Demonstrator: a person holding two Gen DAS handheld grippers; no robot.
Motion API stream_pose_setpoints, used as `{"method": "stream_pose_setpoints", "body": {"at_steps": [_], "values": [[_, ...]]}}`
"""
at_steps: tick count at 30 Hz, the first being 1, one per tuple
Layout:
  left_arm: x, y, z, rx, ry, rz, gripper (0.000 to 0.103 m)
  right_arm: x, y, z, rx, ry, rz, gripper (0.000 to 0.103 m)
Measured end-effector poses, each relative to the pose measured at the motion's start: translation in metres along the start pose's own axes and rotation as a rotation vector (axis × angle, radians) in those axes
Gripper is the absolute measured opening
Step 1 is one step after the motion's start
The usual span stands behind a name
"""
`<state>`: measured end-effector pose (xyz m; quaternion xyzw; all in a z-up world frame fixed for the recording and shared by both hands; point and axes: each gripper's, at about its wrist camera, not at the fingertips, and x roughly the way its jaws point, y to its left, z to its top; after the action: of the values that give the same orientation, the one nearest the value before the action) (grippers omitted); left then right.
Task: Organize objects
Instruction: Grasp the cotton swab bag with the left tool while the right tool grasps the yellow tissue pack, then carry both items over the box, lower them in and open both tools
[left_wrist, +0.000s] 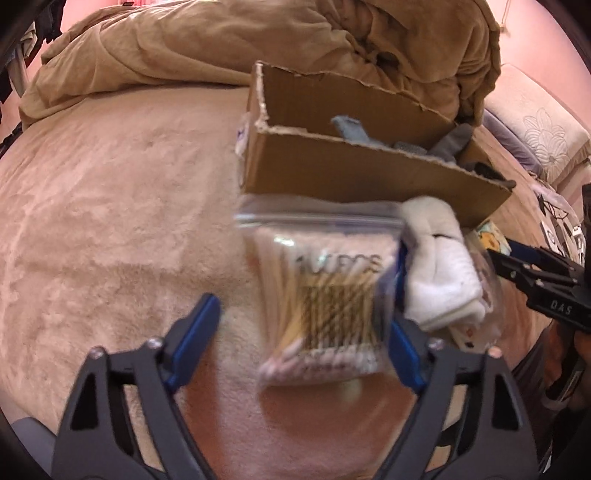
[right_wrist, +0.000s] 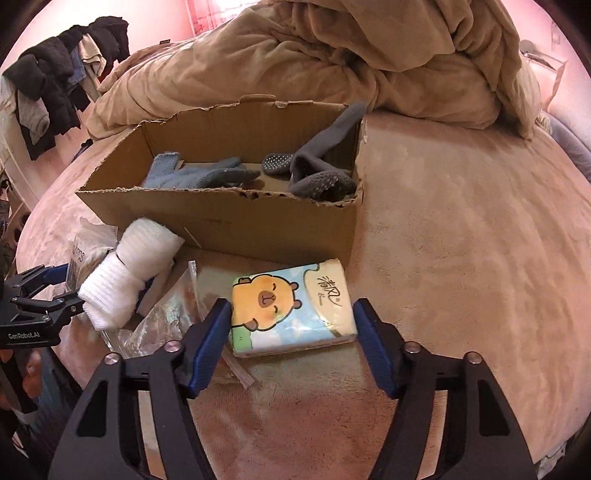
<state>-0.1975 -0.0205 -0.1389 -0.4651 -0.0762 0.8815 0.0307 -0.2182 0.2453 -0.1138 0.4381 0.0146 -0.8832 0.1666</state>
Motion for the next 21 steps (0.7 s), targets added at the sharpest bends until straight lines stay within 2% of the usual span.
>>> {"method": "stream_pose_setpoints", "body": {"at_steps": [2,5,12,18,21], "values": [[-0.003,0.0,0.001,0.0,-0.003,-0.007,0.061,-0.001,-0.001,0.0,0.004,-0.002,0.0,0.068],[-0.009,-0.004,0.0,0.012,-0.009,-0.014,0.05,-0.004,-0.001,0.0,0.001,-0.001,0.0,0.067],[-0.026,-0.004,-0.001,-0.004,-0.028,-0.01,0.045,-0.028,0.003,0.003,-0.002,-0.043,-0.009,0.067],[-0.063,0.0,-0.005,-0.047,-0.072,-0.024,0.045,-0.054,0.012,0.009,-0.006,-0.068,-0.008,0.067],[-0.096,-0.003,-0.003,-0.028,-0.106,-0.036,0.045,-0.067,0.019,0.015,-0.006,-0.059,-0.022,0.067]]}}
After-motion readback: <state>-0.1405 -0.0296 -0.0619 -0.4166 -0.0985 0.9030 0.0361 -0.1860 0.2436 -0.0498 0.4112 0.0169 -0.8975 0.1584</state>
